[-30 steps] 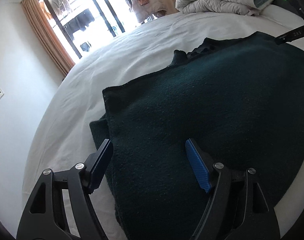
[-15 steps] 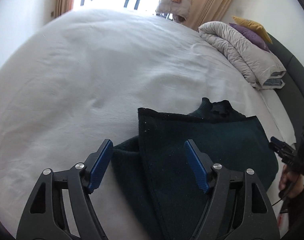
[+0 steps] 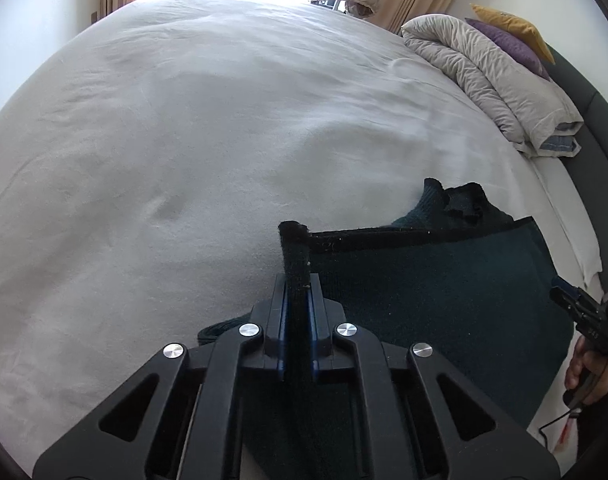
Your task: Fold small clothes
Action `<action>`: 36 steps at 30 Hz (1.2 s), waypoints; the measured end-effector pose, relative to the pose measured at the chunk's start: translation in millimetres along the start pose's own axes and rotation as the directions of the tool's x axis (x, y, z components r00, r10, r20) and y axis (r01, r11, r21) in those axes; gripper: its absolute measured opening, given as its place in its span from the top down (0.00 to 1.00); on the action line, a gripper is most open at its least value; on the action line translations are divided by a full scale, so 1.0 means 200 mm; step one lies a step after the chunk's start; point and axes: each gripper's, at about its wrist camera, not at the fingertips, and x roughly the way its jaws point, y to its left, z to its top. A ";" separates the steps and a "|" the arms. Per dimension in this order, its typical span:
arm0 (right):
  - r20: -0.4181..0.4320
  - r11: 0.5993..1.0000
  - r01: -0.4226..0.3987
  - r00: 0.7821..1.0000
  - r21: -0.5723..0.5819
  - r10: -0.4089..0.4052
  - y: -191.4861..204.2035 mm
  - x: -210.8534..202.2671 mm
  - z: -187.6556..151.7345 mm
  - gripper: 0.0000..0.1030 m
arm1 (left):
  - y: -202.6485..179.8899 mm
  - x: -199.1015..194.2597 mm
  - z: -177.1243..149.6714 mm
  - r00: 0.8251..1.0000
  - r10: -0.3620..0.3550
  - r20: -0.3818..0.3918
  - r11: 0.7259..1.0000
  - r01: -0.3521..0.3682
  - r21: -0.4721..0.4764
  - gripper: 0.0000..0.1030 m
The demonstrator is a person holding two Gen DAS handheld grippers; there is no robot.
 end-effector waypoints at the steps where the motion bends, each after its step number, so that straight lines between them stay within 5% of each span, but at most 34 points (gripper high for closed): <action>1: 0.003 1.000 0.002 1.000 0.004 -0.002 0.00 0.00 0.00 0.44 | 0.00 -0.02 -0.01 1.000 0.002 0.007 1.000 -0.002 -0.005 0.95; 14: 0.023 1.000 0.017 1.000 0.006 -0.017 0.03 -0.02 -0.01 0.46 | 0.16 -0.17 -0.09 0.996 -0.023 0.091 0.988 0.037 -0.151 0.96; 20: -0.061 0.997 0.077 0.995 0.004 -0.076 -0.02 0.12 -0.05 0.44 | 0.14 -0.09 -0.11 0.998 0.017 0.065 0.990 -0.007 -0.143 0.92; 25: -0.011 0.999 0.037 0.999 0.031 -0.036 0.00 0.05 -0.05 0.43 | 0.06 -0.22 -0.18 0.997 0.048 0.058 0.995 -0.043 -0.092 0.91; 30: 0.050 0.999 -0.002 0.999 0.035 0.001 0.04 -0.01 -0.06 0.43 | -0.05 -0.32 -0.34 0.999 -0.001 0.032 0.997 0.004 -0.075 0.90; 34: 0.028 0.999 -0.005 1.000 0.035 0.004 0.08 0.01 -0.09 0.43 | -0.16 -0.28 -0.43 0.987 0.161 0.012 0.986 -0.161 0.035 0.90; 36: 0.016 0.999 -0.012 1.000 0.041 0.011 0.09 0.02 -0.11 0.43 | -0.14 -0.29 -0.45 0.991 0.133 0.021 0.991 -0.133 -0.003 0.90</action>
